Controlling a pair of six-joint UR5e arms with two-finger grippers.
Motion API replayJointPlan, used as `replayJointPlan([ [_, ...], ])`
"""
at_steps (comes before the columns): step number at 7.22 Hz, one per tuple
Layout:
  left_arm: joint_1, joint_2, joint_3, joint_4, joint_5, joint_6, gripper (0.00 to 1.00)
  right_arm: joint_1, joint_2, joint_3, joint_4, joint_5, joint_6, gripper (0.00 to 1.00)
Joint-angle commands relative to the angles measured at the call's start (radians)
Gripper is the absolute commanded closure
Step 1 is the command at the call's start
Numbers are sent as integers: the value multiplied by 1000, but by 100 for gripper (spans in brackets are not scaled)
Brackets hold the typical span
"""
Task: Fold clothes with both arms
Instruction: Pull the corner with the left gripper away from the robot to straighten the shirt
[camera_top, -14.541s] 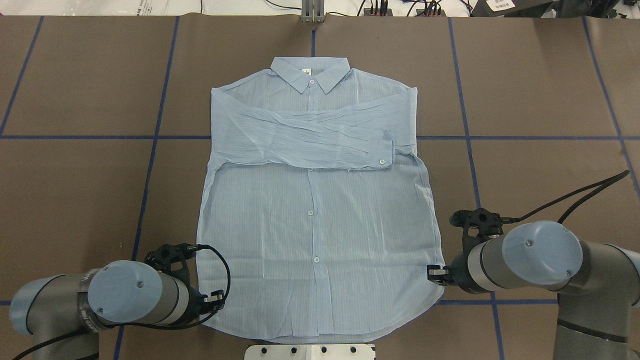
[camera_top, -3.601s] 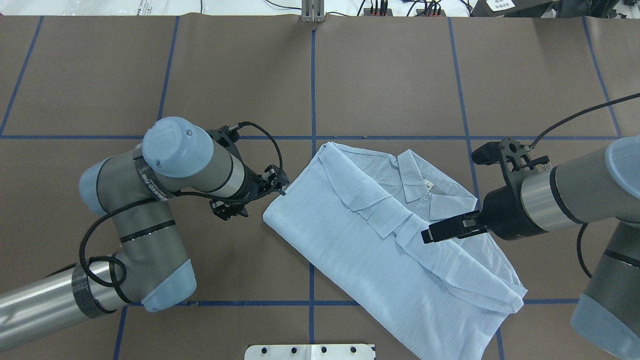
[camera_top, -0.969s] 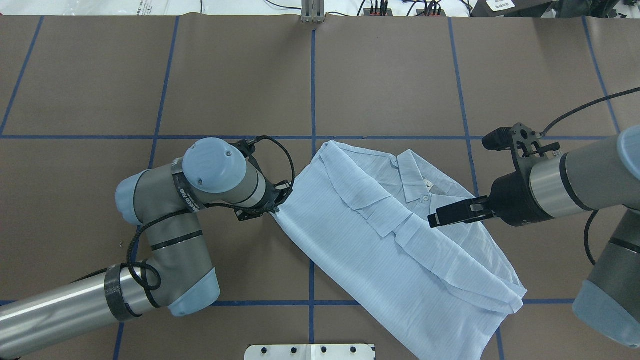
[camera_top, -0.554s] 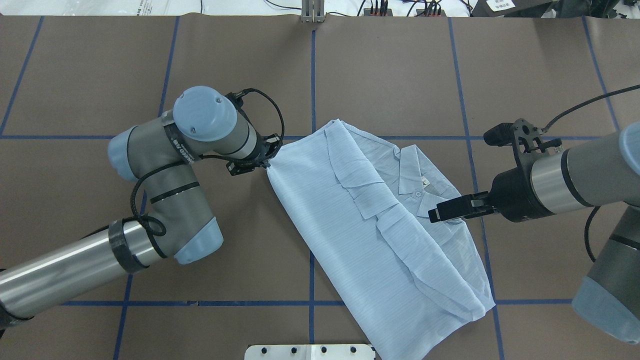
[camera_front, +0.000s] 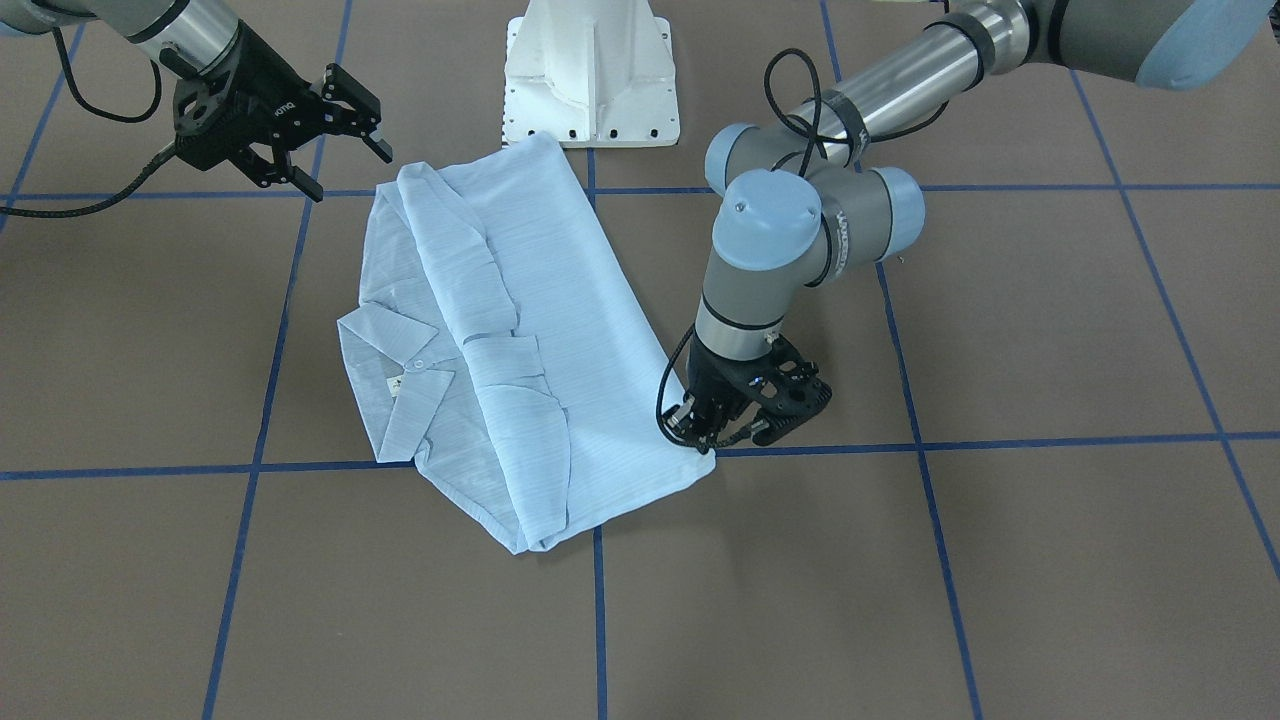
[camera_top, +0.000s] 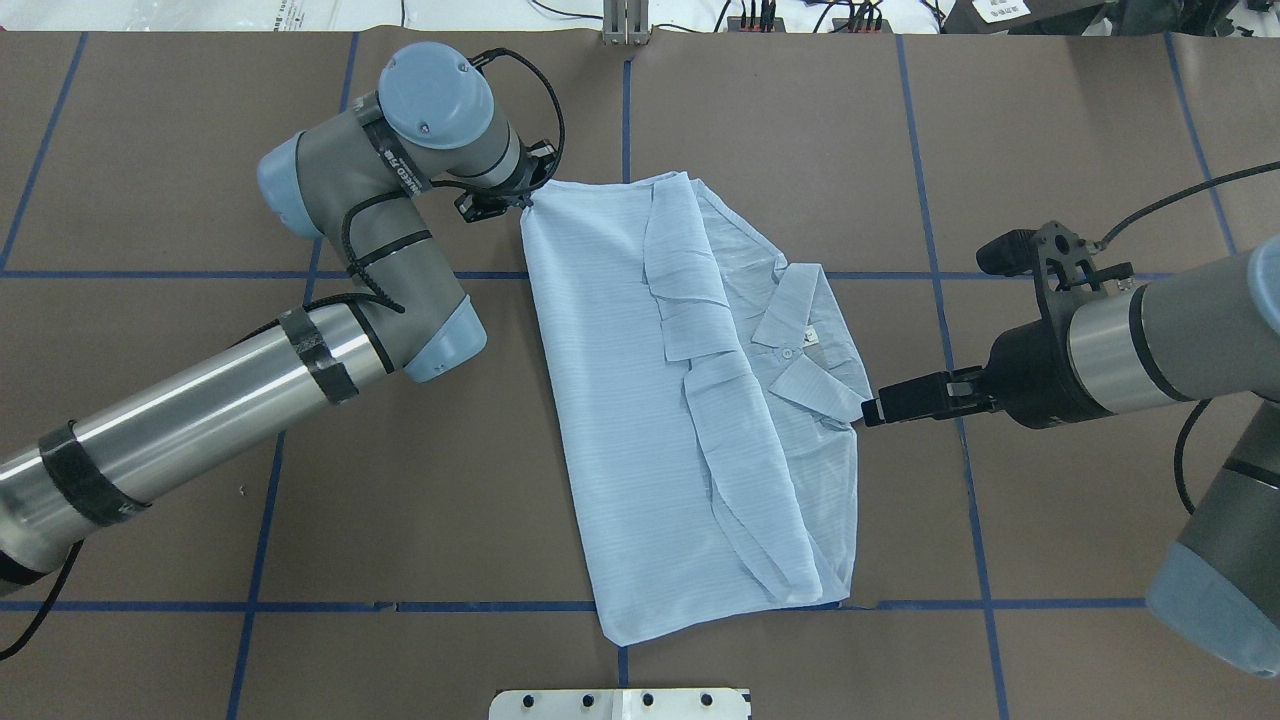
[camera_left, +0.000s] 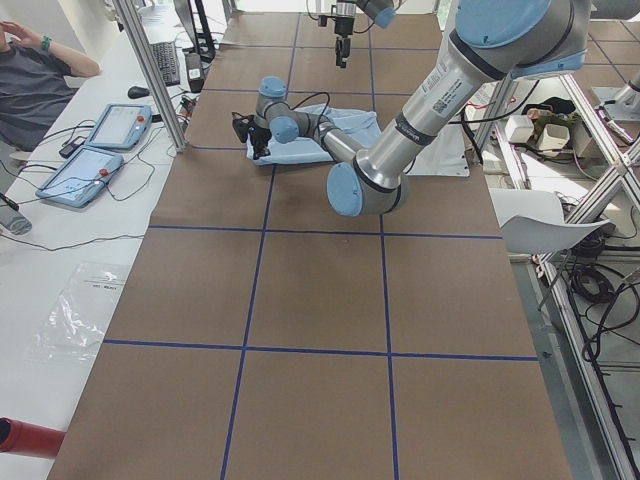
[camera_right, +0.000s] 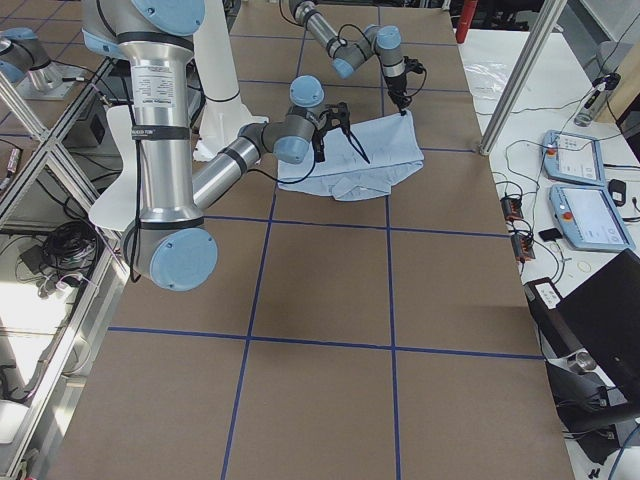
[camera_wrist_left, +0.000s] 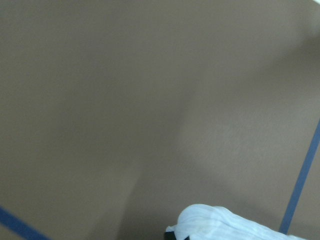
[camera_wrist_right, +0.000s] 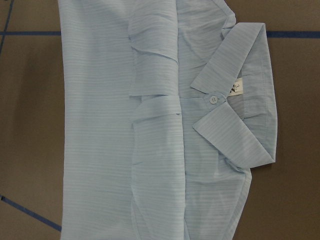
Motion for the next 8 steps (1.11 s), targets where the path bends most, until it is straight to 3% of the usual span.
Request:
replayJointPlan([
  [1, -32, -63, 126, -126, 57, 23, 100, -1, 0, -5, 0, -8, 0, 0],
  [2, -33, -75, 194, -225, 108, 23, 100, -1, 0, -10, 0, -29, 0, 0],
  [4, -33, -83, 227, -252, 119, 31, 100, -1, 8, -19, 0, -31, 0, 0],
  [5, -36, -83, 230, -276, 119, 33, 68, -1, 11, -28, 0, -39, 1, 0],
  [6, -42, -83, 233, -281, 116, 89, 1, -1, 23, -43, 0, -75, 3, 0],
  [8, -76, -78, 230, -284, 84, 98, 0, -12, 69, -91, -14, -88, 3, 0],
])
